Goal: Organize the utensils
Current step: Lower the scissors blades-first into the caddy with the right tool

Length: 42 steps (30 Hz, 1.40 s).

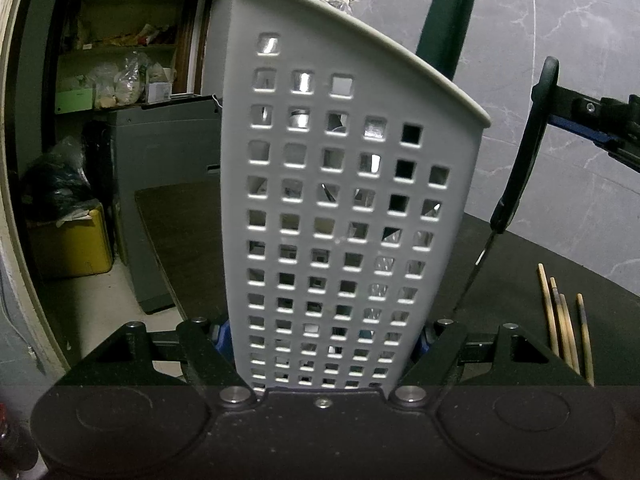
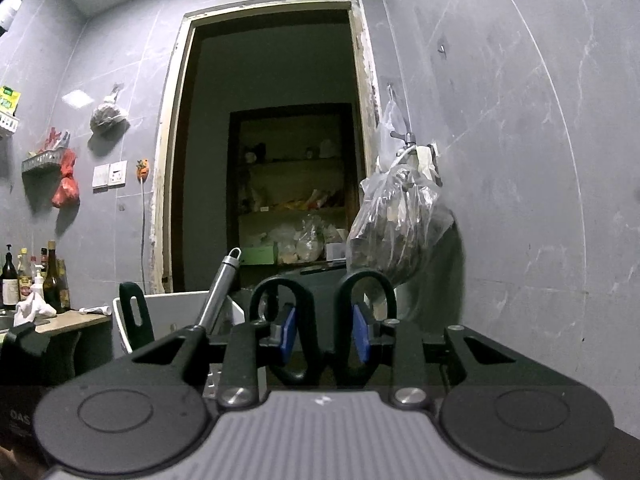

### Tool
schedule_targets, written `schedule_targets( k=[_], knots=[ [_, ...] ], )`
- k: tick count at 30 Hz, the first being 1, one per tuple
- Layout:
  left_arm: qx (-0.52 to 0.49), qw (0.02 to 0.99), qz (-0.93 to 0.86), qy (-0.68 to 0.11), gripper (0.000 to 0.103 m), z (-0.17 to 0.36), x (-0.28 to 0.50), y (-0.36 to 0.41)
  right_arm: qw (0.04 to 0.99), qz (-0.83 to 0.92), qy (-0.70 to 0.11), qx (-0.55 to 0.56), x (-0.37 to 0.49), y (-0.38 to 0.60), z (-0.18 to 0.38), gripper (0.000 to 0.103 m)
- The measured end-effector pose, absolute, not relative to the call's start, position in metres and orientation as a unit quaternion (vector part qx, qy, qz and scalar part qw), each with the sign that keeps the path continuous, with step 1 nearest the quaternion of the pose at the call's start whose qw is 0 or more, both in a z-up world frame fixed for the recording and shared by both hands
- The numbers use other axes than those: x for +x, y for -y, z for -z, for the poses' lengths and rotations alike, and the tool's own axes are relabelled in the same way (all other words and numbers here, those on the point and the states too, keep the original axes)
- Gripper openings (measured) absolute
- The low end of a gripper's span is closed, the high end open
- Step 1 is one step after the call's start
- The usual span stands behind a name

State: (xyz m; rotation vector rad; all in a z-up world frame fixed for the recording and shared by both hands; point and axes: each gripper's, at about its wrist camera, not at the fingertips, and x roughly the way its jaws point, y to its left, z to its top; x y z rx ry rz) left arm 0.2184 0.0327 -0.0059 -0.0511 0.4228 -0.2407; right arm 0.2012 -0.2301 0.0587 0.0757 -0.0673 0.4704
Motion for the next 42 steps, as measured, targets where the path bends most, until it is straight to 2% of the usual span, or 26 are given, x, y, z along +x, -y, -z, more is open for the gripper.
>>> schedule_targets(
  k=[22, 29, 37, 42],
  knots=[
    [-0.025, 0.970, 0.119, -0.209, 0.077, 0.006, 0.218, -0.032, 0.971, -0.235, 0.043, 0.022, 0.203, 0.223, -0.066, 0.032],
    [-0.027, 0.970, 0.121, -0.209, 0.077, 0.006, 0.220, -0.034, 0.966, -0.251, 0.059, 0.011, 0.196, 0.215, -0.094, 0.032],
    [-0.026, 0.970, 0.121, -0.210, 0.077, 0.006, 0.220, -0.035, 0.952, -0.272, 0.137, -0.017, 0.180, 0.198, -0.151, 0.032],
    [-0.025, 0.970, 0.120, -0.210, 0.077, 0.006, 0.221, -0.035, 0.940, -0.303, 0.154, 0.004, 0.188, 0.182, -0.171, 0.032]
  ],
)
